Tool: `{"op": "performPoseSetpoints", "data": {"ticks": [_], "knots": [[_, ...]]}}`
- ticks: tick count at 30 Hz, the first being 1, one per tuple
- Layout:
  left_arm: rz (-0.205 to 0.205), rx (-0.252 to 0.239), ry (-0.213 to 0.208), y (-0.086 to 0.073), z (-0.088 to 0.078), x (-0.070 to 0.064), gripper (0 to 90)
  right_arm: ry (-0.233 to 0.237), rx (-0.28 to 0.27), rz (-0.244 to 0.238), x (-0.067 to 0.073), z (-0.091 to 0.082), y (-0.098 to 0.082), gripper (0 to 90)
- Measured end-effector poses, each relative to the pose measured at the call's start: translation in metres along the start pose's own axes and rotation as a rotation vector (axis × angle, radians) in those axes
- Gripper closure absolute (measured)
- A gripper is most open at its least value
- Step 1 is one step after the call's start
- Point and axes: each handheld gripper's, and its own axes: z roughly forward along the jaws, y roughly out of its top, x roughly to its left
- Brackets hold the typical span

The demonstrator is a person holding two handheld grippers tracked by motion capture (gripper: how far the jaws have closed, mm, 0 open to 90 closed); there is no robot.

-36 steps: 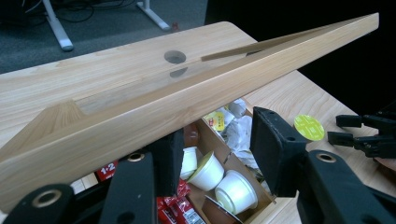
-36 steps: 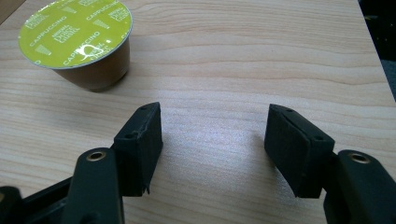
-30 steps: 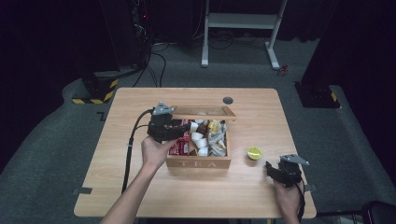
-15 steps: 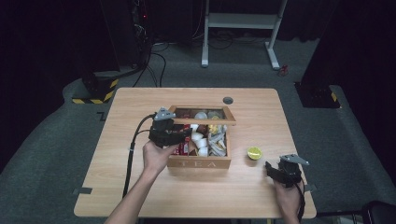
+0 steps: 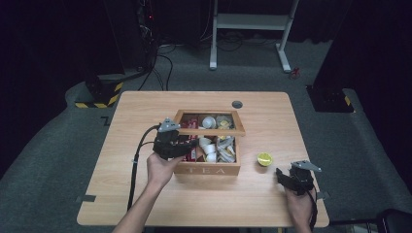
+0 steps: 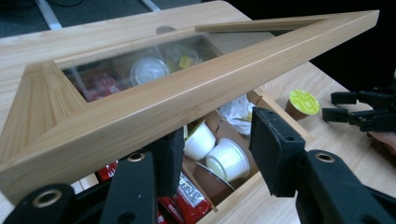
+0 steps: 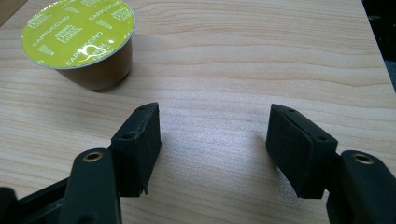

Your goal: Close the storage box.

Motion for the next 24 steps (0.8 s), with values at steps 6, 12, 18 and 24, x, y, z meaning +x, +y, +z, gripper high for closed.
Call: {"op": "performPoseSetpoints", "data": {"ticks": [6, 12, 18, 24], "knots": [[0.009, 0.013, -0.001, -0.006, 0.000, -0.002, 55.7, 0.000, 0.000, 0.002, 0.000, 0.000, 0.000, 35.5], [0.015, 0.021, -0.001, -0.011, 0.002, -0.003, 56.0, 0.001, 0.000, 0.002, 0.000, 0.000, 0.000, 35.5], [0.013, 0.023, 0.004, -0.014, 0.004, -0.004, 56.3, 0.001, 0.000, 0.001, 0.000, 0.000, 0.000, 35.2], [0.006, 0.029, 0.002, -0.018, 0.005, -0.005, 56.9, 0.003, -0.001, -0.003, 0.000, 0.000, 0.000, 35.1]]}}
